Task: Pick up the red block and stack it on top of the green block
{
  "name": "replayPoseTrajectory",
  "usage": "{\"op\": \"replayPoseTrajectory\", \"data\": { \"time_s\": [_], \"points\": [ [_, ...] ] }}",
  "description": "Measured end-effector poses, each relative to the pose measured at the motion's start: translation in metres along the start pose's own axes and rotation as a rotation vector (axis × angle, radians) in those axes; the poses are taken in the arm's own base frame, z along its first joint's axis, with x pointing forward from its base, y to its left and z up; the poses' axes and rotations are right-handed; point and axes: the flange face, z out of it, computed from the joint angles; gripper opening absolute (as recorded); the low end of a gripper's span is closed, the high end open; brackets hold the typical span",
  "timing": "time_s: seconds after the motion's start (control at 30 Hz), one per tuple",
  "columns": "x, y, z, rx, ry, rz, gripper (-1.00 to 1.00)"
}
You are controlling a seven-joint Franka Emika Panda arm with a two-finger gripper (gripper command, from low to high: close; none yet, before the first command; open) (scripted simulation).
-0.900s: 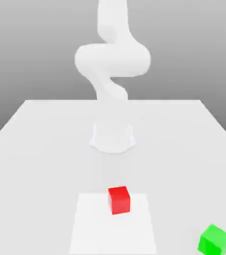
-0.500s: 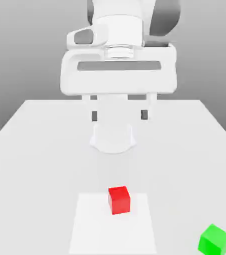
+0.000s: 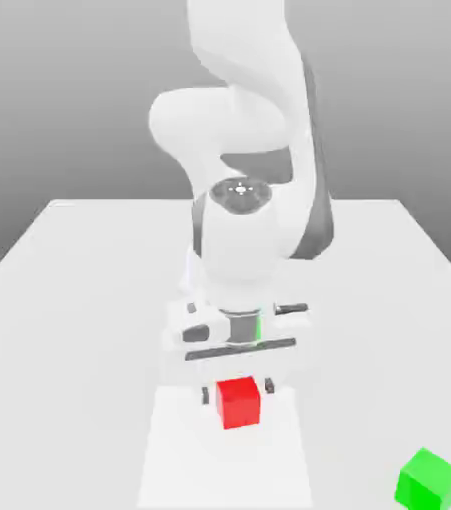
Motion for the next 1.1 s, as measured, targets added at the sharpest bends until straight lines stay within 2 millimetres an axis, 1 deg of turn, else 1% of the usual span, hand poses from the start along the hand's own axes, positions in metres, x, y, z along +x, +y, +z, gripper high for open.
{"op": "replayPoseTrajectory", "data": {
  "time_s": [0.1, 0.13, 0.17, 0.23, 0.4, 0.43, 0.47, 0.6, 0.73, 0.83, 0.93, 0.97, 1.0, 1.07, 1.1],
  "points": [
    [0.000, 0.000, 0.000, 0.000, 0.000, -0.001, -1.00],
    [-0.001, 0.000, 0.004, 0.000, 0.000, 0.000, -1.00],
    [0.000, 0.000, 0.001, 0.000, 0.000, 0.000, -1.00],
    [0.001, -0.001, -0.012, 0.000, 0.000, 0.000, -1.00],
    [0.000, 0.000, -0.055, 0.000, 0.000, -0.001, -1.00],
    [0.002, -0.008, -0.060, -0.001, 0.001, -0.017, -1.00],
    [0.003, -0.022, -0.064, -0.002, 0.002, -0.048, -1.00],
    [0.010, -0.081, -0.074, -0.007, 0.006, -0.164, -1.00],
    [0.011, -0.141, -0.084, -0.008, 0.006, -0.270, -1.00],
    [0.006, -0.187, -0.090, -0.005, 0.004, -0.349, -1.00],
    [-0.008, -0.235, -0.097, 0.000, 0.000, -0.432, -1.00],
    [-0.010, -0.243, -0.091, 0.000, -0.001, -0.447, -1.00],
    [-0.012, -0.248, -0.080, 0.001, -0.001, -0.454, -1.00],
    [-0.013, -0.251, -0.052, 0.001, -0.001, -0.459, -1.00],
    [-0.013, -0.251, -0.041, 0.000, -0.001, -0.460, 1.00]
  ]
}}
